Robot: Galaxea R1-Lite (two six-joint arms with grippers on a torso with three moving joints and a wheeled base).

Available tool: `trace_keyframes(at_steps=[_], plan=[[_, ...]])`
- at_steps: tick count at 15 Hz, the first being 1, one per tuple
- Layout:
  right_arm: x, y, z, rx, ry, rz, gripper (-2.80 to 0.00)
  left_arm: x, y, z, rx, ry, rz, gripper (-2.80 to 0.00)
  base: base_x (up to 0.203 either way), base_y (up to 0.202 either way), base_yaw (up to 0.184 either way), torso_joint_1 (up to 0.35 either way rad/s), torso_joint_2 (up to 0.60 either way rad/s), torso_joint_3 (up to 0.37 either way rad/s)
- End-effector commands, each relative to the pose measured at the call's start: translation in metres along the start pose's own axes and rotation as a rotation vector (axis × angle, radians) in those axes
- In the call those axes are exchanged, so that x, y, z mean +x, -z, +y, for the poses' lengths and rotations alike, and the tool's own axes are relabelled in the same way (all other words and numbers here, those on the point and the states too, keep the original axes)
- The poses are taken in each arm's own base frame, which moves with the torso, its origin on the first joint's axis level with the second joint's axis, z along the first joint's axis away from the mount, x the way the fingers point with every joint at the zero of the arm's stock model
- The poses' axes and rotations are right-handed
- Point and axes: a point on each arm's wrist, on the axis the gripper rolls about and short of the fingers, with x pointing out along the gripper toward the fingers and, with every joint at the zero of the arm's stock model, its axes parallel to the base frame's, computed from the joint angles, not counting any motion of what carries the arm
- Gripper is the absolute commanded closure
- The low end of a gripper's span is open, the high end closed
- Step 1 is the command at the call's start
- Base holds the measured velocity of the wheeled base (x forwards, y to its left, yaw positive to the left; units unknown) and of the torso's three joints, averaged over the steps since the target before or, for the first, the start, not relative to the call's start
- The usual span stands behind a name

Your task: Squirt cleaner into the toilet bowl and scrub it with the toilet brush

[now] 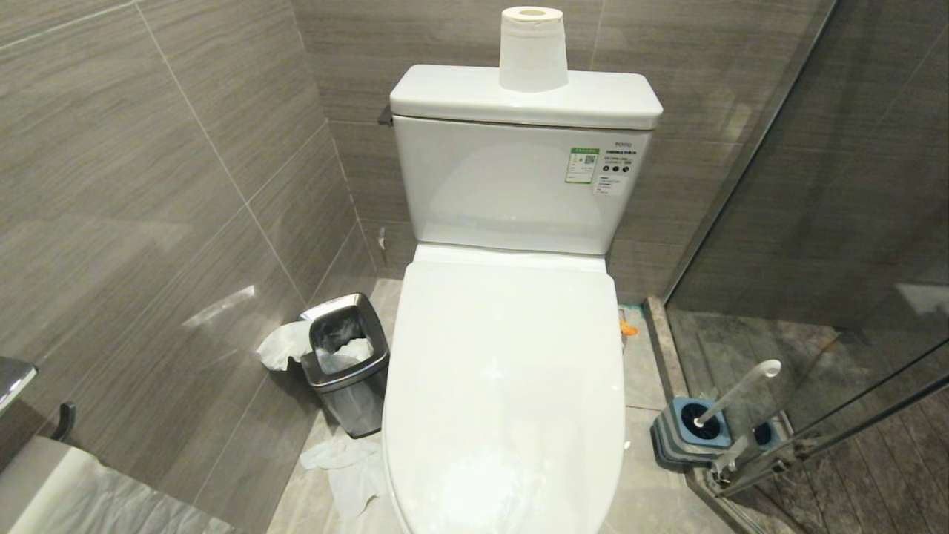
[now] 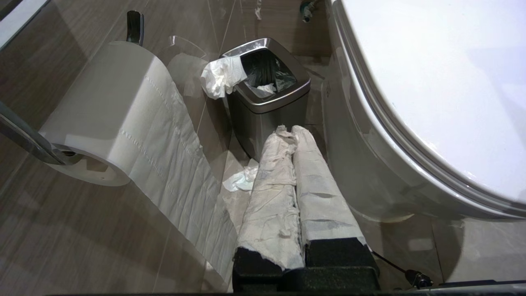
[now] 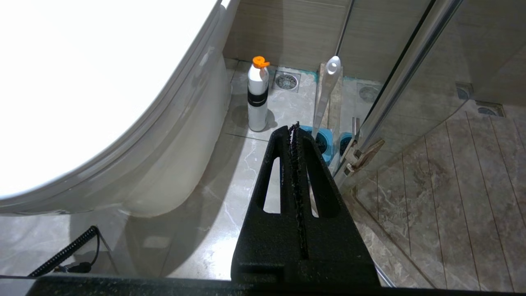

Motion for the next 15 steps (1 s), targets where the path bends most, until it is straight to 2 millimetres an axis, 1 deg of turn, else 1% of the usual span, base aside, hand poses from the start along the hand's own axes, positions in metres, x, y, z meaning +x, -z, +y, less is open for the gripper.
trace_keyframes(at_steps=[1, 15], plan=[[0.0001, 0.0000, 0.0000, 0.000, 0.000, 0.001, 0.00, 0.0001, 0.0000, 0.0000, 0.000, -0.001, 0.001, 0.00, 0.000, 0.000, 0.000, 0.000, 0.00, 0.000], [0.0001, 0.0000, 0.0000, 0.000, 0.000, 0.001, 0.00, 0.0001, 0.0000, 0.0000, 0.000, 0.001, 0.001, 0.00, 0.000, 0.000, 0.000, 0.000, 0.00, 0.000]])
